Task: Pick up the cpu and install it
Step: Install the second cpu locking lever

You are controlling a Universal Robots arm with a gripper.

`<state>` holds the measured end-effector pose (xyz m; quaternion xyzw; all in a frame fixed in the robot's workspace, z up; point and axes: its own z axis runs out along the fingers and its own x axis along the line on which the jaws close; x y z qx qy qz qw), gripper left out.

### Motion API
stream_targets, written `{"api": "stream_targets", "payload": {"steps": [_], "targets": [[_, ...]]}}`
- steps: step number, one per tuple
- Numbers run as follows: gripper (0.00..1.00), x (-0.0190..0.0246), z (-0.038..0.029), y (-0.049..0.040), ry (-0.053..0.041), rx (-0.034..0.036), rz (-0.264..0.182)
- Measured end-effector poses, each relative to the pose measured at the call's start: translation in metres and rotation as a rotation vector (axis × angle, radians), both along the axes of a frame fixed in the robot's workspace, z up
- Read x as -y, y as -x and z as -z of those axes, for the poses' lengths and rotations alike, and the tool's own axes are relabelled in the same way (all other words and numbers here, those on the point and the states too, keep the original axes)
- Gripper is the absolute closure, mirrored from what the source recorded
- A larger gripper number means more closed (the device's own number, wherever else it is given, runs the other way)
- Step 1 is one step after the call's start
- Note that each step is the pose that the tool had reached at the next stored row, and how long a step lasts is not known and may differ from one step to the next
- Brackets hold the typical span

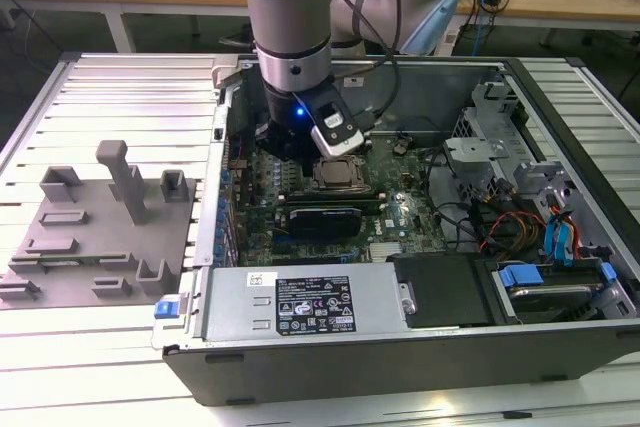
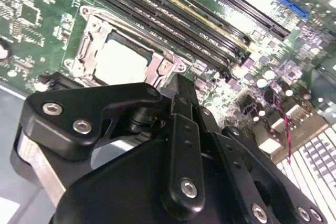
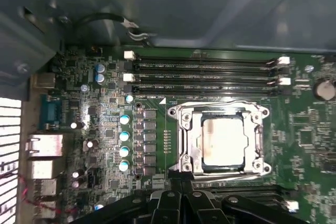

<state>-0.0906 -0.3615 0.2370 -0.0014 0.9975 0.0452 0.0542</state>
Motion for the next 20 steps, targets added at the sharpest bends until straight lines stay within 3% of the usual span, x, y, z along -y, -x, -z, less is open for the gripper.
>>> {"api": "stream_targets", "payload": {"steps": [3, 10, 15, 20], "targets": [[0.89, 0.0000, -0.0006, -0.0027, 0.0001, 0.0000, 0.001], [0.89, 0.0000, -0.0006, -0.0195, 0.0001, 0.0000, 0.005], [0.89, 0.0000, -0.0006, -0.0373, 0.0001, 0.0000, 0.007], [0.89, -0.0003, -0.0006, -0.0452, 0.0002, -0.0001, 0.007]]}}
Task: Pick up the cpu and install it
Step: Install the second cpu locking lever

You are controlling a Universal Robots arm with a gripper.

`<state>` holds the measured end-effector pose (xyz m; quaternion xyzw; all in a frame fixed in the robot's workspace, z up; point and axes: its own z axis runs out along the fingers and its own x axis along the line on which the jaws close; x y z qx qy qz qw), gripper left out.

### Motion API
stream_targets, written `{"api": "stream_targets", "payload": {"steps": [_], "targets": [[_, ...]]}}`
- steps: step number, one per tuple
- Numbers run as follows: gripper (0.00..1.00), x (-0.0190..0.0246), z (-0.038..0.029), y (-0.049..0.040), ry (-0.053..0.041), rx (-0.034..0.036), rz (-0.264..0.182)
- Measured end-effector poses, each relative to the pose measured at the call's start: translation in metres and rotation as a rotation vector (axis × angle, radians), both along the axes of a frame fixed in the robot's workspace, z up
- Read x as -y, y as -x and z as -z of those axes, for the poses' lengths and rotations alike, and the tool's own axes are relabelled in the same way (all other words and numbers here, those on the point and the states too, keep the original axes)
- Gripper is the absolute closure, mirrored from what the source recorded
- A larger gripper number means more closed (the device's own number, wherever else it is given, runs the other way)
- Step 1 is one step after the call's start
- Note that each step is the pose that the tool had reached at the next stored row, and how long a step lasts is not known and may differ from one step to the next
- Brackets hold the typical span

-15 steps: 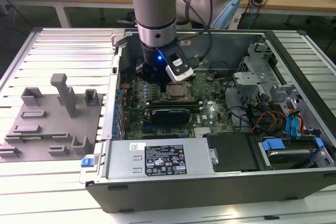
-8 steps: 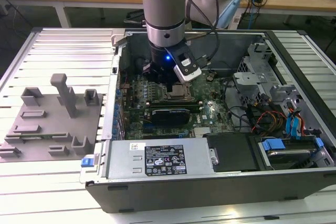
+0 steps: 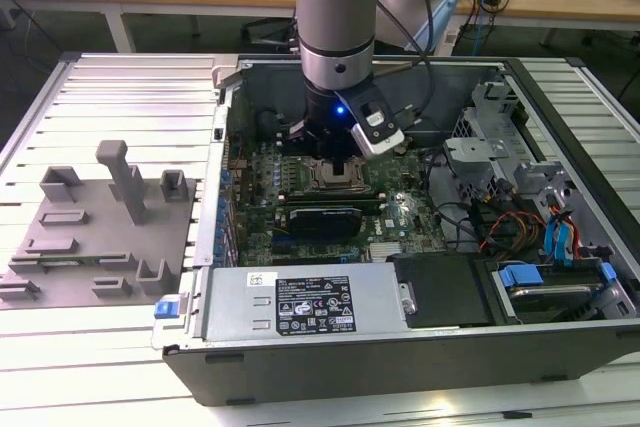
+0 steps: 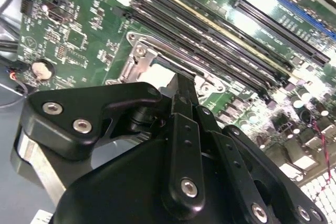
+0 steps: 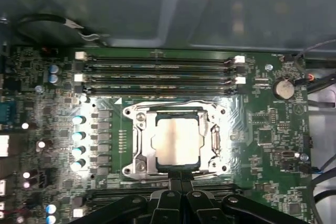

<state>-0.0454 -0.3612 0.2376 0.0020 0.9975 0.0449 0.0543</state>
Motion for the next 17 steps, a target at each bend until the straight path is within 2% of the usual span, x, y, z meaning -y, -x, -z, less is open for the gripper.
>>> {"api": "stream_targets", "payload": {"steps": [3, 10, 17], "targets": [[0.89, -0.0038, 0.0001, -0.0024, -0.0002, 0.0002, 0.000], [0.89, -0.0179, 0.0005, -0.0036, -0.0005, 0.0001, 0.000], [0.89, -0.0192, -0.0008, -0.0036, -0.0007, 0.0001, 0.000]]}}
